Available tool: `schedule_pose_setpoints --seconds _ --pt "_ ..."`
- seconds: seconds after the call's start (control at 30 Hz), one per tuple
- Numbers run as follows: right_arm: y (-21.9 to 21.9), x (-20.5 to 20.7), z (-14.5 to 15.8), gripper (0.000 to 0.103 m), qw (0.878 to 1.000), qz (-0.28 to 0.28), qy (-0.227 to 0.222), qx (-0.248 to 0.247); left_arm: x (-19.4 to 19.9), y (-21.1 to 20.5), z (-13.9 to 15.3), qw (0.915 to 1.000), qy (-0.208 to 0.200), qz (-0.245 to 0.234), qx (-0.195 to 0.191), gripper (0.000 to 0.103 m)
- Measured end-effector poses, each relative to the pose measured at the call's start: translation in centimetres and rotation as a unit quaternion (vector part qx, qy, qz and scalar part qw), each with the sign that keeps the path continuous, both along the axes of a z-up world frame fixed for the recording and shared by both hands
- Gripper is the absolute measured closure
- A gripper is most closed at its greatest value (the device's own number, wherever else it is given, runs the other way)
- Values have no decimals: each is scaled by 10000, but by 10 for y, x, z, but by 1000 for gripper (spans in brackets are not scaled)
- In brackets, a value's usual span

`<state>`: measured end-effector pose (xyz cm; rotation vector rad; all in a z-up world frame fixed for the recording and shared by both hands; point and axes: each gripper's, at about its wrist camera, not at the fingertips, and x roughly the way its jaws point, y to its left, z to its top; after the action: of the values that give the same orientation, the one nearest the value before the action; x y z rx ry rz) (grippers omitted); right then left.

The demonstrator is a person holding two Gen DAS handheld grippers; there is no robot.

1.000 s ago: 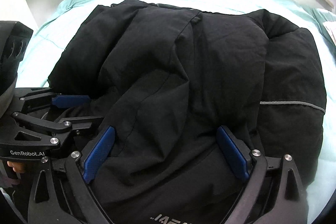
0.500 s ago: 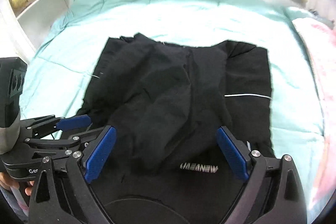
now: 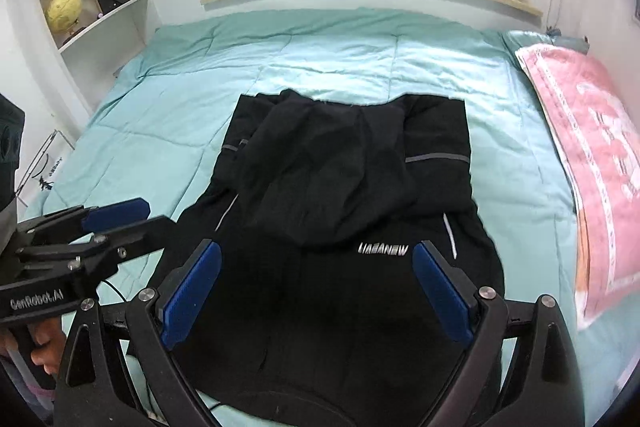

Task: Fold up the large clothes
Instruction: 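Grasp the jacket hem with both grippers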

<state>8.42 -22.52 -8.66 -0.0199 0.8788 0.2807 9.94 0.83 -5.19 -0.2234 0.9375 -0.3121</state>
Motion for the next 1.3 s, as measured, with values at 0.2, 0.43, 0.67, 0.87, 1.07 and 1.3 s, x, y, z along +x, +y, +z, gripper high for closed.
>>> schedule_pose_setpoints --seconds 0.2,0.43,0.67,0.87,1.07,1.3 --pt "-32 -33 -24 6 9998 -23 211 13 -34 32 -21 9997 100 200 -17 43" --pt "-115 -60 -70 6 9945 -690 756 200 -62 99 -73 9945 624 828 -113 40" --pt "-195 -76 -125 6 9802 -1405 1376 231 -82 152 -136 9775 1245 1661 -382 40" --pt "-230 -78 -164 6 9650 -1697 1782 909 -84 156 -174 9722 1672 1606 -324 41" --pt "-234 -76 -203 6 9497 -1698 2280 1316 -82 158 -205 9621 2061 1716 -493 41" --pt "-240 -73 -224 3 9350 -1919 2514 1607 -85 149 -218 9583 2124 1821 -578 62"
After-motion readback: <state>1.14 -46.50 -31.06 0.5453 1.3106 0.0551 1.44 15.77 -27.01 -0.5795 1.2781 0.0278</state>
